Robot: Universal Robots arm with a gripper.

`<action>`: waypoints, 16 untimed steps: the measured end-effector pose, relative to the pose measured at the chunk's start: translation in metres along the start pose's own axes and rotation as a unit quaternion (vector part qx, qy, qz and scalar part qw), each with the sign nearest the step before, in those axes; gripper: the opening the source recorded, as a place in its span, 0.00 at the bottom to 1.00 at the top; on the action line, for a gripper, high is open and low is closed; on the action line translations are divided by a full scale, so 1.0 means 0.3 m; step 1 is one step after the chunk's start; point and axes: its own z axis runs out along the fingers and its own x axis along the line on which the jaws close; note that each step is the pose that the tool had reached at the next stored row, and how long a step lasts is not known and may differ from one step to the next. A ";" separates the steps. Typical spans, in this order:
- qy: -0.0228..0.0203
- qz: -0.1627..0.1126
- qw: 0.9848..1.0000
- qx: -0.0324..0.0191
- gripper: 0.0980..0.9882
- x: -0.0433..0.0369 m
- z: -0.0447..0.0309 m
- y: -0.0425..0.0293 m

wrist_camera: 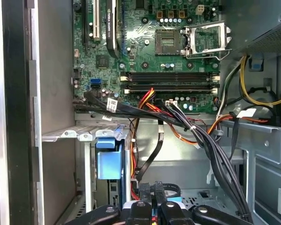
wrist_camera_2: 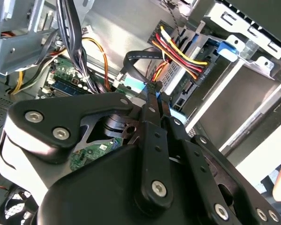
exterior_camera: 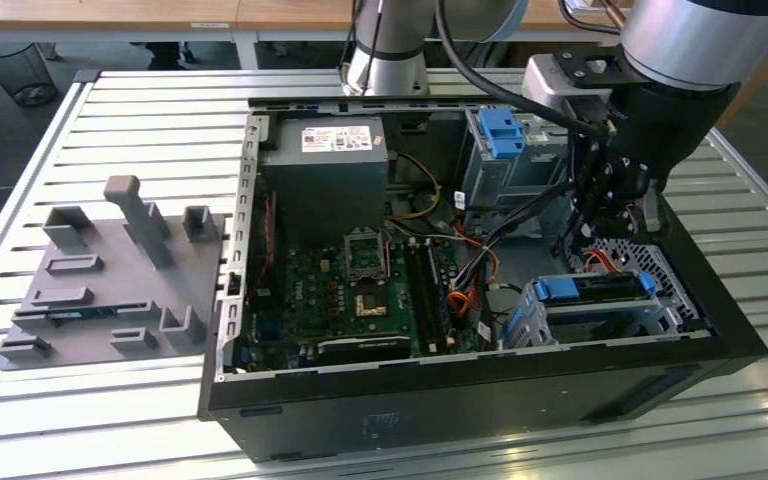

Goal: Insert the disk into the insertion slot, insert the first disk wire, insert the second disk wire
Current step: 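Insert the second disk wire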

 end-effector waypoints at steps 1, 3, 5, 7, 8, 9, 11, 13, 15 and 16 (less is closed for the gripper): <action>-0.003 0.000 1.000 0.000 0.06 0.002 0.000 0.000; -0.010 0.000 1.000 0.000 0.06 0.005 0.001 0.000; -0.015 0.001 1.000 0.000 0.06 0.008 0.001 0.000; -0.018 0.001 1.000 0.000 0.06 0.013 0.002 0.000; -0.018 0.001 1.000 0.000 0.06 0.016 0.002 0.000; -0.018 0.001 1.000 0.000 0.06 0.019 0.003 0.000; -0.018 0.001 1.000 0.000 0.06 0.025 0.003 0.000; -0.018 0.001 1.000 0.000 0.06 0.031 0.003 -0.001; -0.018 0.001 1.000 0.000 0.06 0.038 0.003 -0.001; -0.018 0.001 1.000 -0.001 0.06 0.040 0.004 -0.001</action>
